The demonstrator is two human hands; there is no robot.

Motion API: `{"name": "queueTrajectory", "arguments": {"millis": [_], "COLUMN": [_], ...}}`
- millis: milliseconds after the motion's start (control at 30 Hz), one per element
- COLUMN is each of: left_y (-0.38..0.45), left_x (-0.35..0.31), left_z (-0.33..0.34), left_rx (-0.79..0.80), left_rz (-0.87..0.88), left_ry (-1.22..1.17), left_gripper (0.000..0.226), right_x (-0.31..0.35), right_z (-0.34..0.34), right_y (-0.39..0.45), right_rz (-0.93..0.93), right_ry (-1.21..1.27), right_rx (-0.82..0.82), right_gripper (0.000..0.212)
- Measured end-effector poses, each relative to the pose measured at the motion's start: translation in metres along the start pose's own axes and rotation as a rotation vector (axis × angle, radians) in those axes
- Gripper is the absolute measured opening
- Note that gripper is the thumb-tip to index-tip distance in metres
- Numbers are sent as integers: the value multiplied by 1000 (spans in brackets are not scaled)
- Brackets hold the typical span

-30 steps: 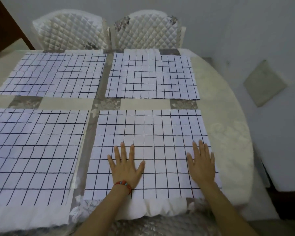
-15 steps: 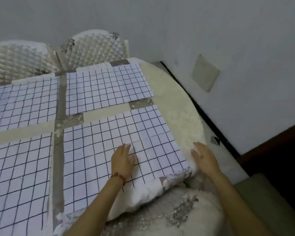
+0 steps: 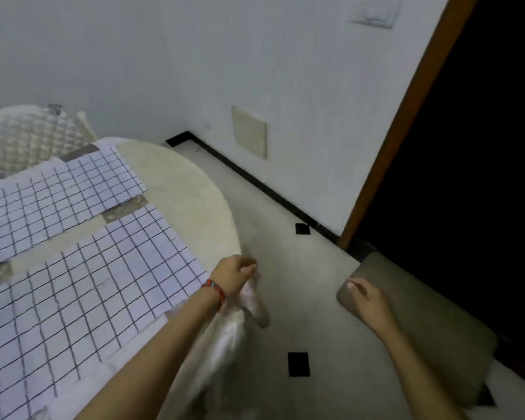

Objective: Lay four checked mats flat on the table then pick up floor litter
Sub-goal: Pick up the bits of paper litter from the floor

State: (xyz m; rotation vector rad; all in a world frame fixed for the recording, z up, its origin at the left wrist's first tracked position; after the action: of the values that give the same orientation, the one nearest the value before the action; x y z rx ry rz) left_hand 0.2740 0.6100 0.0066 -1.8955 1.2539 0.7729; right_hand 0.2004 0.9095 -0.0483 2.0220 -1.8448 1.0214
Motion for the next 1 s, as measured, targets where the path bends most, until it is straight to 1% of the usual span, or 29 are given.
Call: {"name": "queueTrajectory", "arguments": {"millis": [100,167,233,367,500,633,733,867,1000], "left_y": [6,8,6,-4,-12,-6,15,51,88], "left_x": [-30,-40,-39,-10,32,60,71,83,87], "left_z": [68,110,148,208,237,245,248,246,237], "left_rx": [138,199,244,289,252,196,167,99,69], "left_rz": [-18,-34,-61,-201,-379,-522,-600,-727,-830], "left_ry": [78,94,88,21,-90,-180,-236,-338,-388], "left_gripper": [31,31,31,30,29,27,22,28,31], "right_x": [-65,-106,-148,-222,-272,-295,-302,-292,-269], "right_z": [-24,-37,-42,-43,-42,-39,-33,-32,-37], "right_y": [-17,-29,-43,-71,-86,-78,-53,8,80], "right_rz": [52,93,156,291,410,490,527,524,503], "right_ry": [6,19,29,38,41,37,58,46,26], "right_rx": [-1,-10,17,89,115,135,178,228,286], "right_gripper": [29,27,29,36,37,36,35,36,35]}}
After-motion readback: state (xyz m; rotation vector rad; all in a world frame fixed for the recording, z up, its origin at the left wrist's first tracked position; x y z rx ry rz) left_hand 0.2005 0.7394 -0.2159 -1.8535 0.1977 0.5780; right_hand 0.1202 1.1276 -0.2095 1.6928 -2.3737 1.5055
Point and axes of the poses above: each hand's wrist, its own y-axis towards the middle knuckle, its own z-axis out of the palm, x = y × z, the point moved 10 cm from there along y, towards the middle knuckle, and after that the axes turned 15 degrees about -y, right-handed, at the moved point
